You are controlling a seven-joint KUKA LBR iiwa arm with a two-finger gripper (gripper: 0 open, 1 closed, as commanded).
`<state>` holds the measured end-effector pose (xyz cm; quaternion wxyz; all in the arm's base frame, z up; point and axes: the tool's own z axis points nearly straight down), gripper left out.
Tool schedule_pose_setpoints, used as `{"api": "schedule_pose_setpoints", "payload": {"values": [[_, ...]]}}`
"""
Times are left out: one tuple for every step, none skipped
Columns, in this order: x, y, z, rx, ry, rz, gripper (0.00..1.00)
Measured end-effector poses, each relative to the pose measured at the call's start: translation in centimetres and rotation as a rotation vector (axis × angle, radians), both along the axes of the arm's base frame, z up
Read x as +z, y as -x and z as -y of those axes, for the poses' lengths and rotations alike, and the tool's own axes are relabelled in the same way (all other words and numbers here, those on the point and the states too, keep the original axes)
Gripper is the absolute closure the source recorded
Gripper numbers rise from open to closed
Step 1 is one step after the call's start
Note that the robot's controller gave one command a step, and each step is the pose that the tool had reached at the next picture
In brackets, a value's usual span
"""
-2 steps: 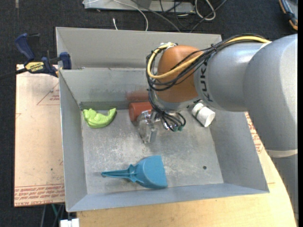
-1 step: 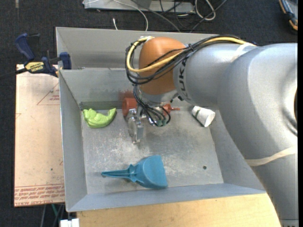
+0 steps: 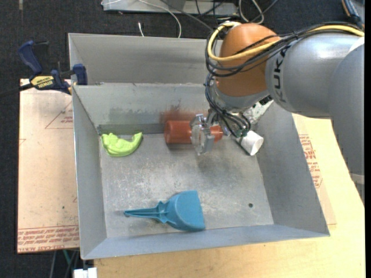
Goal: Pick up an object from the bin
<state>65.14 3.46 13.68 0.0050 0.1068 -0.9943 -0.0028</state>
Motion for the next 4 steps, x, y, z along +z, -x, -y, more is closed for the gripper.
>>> {"api": "schedule_pose_setpoints", "payload": {"values": [[1.8,-0.1,2.7,0.02,0.002,0.005,1.0],[7.5,1.7,6.9,0.072,0.001,0.009,1.0],[11.0,-0.2,3.4,0.028,-0.002,0.007,1.0],[7.1,2.3,-1.6,0.316,-0.002,0.009,1.0]]}}
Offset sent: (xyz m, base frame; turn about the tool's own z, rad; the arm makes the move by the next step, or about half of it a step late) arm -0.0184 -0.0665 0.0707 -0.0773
